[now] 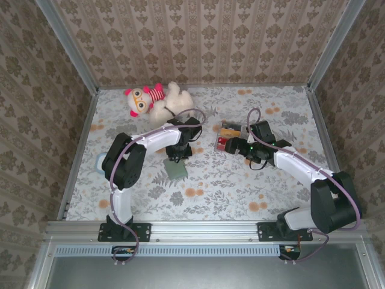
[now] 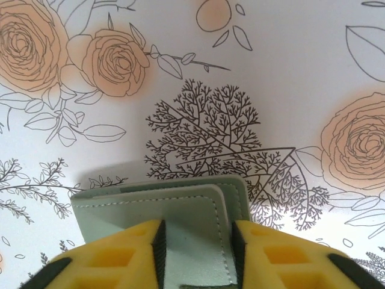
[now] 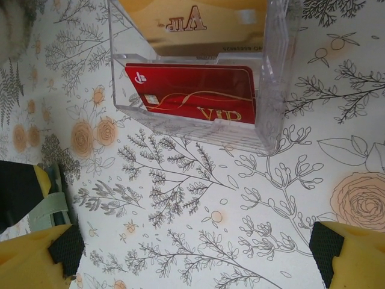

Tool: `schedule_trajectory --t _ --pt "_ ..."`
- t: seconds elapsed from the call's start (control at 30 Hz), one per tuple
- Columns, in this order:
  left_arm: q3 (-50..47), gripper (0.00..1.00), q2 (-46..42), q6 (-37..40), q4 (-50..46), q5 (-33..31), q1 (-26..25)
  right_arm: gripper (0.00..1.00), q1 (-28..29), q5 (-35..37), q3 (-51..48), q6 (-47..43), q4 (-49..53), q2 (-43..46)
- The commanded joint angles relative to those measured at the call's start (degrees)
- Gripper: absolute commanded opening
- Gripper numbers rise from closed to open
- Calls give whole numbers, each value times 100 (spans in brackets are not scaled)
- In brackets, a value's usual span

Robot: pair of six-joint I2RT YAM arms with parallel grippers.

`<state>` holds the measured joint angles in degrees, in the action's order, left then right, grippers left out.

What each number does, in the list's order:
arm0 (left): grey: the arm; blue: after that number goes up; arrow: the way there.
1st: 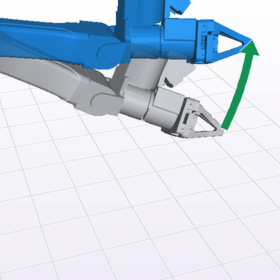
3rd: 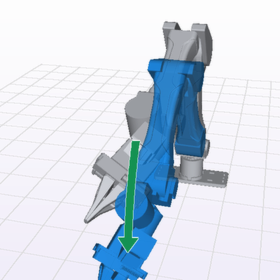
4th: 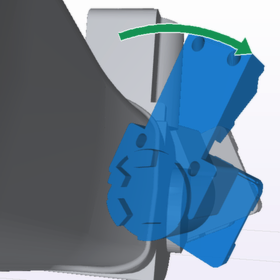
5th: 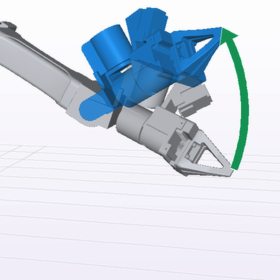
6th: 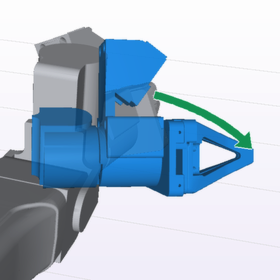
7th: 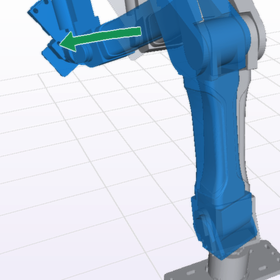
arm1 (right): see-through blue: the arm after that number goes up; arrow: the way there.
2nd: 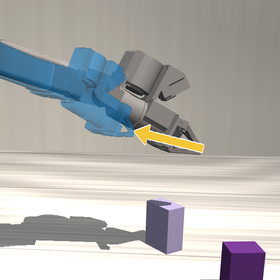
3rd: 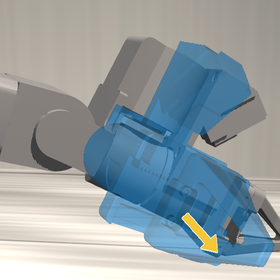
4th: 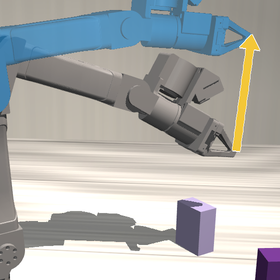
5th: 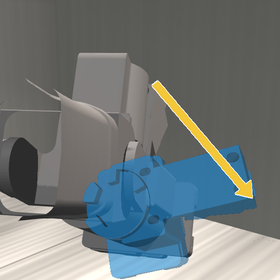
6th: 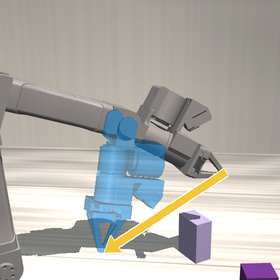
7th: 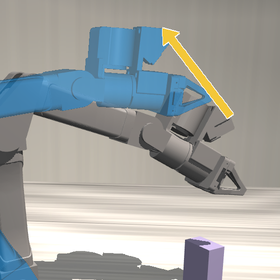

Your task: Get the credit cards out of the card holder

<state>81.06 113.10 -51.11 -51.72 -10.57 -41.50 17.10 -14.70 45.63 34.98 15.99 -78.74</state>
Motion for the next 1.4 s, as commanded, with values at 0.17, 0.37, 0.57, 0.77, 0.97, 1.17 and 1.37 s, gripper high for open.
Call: schedule_trajectory --t 0.17,0.37,0.57,0.77,0.97,1.17,1.37 --pt "-228 7 -385 -84 119 11 88 100 106 -68 140 191 -100 -53" --pt "-305 0 -766 117 273 239 135 100 173 -9 88 324 -156 -46" --pt "-325 0 -1388 748 688 1197 115 99 206 -31 -86 543 -295 139" --pt "-689 0 -1741 809 1976 2631 148 99 214 366 -147 629 -138 358" --pt "-779 0 -1301 779 2806 3702 242 99 215 542 -124 580 115 410" --pt "-872 0 -1012 950 3289 4430 312 99 225 459 -269 623 69 423" --pt "-1222 0 -809 1119 3483 4874 491 99 343 361 -248 624 -7 293"
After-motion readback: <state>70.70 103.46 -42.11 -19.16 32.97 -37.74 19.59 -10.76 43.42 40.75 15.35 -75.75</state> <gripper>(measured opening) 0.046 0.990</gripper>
